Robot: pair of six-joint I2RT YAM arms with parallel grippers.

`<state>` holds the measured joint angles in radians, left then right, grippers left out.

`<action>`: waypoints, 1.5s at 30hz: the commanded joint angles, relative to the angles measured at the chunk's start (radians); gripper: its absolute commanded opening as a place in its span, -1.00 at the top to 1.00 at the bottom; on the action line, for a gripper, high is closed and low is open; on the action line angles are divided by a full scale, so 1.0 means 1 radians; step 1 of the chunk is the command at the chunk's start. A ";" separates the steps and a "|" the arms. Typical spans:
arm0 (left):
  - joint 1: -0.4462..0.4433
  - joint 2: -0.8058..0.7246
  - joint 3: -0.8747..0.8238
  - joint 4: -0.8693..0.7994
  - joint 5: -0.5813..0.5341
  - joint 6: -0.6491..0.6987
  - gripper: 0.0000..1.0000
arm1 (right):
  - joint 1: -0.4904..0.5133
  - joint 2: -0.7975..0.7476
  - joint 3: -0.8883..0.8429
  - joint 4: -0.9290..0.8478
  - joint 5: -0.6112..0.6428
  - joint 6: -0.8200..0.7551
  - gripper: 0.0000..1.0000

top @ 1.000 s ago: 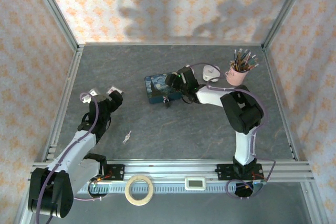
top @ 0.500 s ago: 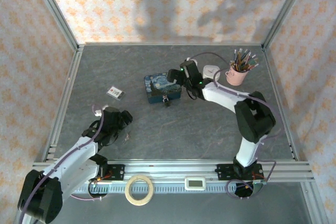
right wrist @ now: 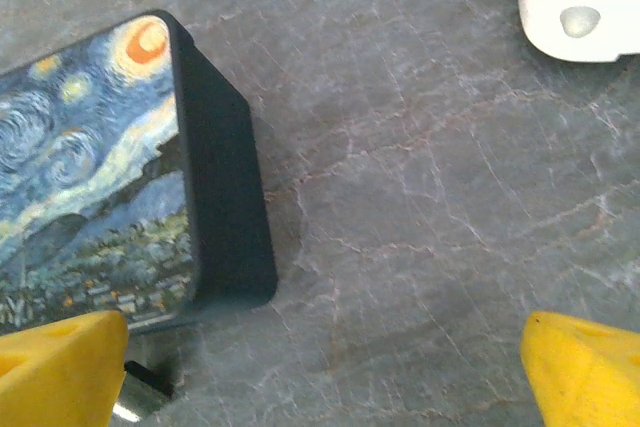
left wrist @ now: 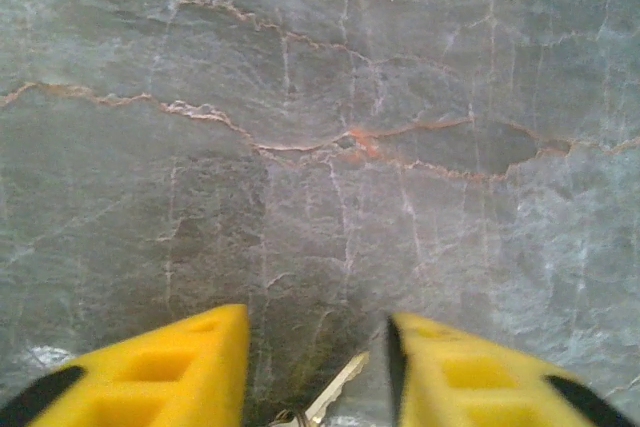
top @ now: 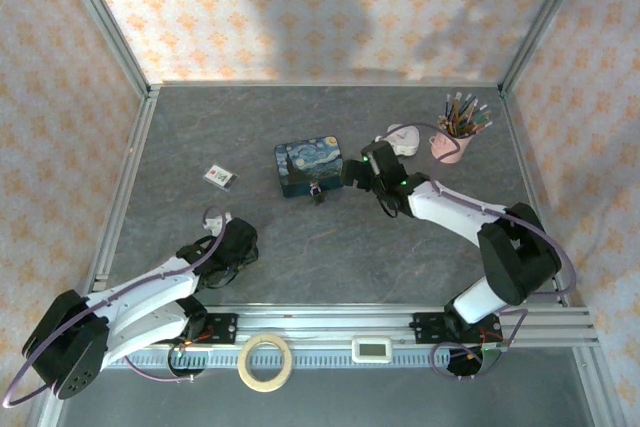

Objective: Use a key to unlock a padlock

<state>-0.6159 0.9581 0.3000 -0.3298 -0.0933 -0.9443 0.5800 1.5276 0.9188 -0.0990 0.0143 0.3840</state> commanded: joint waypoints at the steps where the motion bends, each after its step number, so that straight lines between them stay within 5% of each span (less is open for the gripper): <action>1: -0.030 0.020 0.010 -0.015 0.026 -0.017 0.54 | 0.006 -0.033 0.007 -0.011 0.049 0.007 -0.99; 6: -0.100 0.103 0.066 0.046 0.041 -0.043 0.98 | 0.006 -0.032 0.020 -0.024 0.068 0.002 -0.99; 14: -0.207 0.351 0.211 0.324 0.060 -0.118 1.00 | 0.006 -0.046 -0.003 -0.045 0.091 -0.002 -0.99; 21: -0.243 0.631 0.385 0.494 0.145 -0.127 1.00 | 0.006 -0.150 -0.106 -0.026 -0.019 -0.016 -0.99; 31: -0.176 0.526 0.365 0.431 0.003 -0.107 -0.41 | 0.094 -0.265 -0.223 -0.070 -0.210 0.065 -0.82; 39: 0.066 0.332 0.270 0.478 -0.016 -0.030 -0.45 | 0.286 -0.118 -0.111 -0.121 -0.266 -0.125 -0.41; 45: 0.183 0.222 0.163 0.615 0.015 -0.059 -0.46 | 0.379 0.094 0.030 -0.231 -0.139 -0.139 -0.01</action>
<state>-0.4603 1.2148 0.5095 0.1986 -0.0704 -1.0042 0.9230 1.5604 0.8936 -0.2409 -0.2142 0.2657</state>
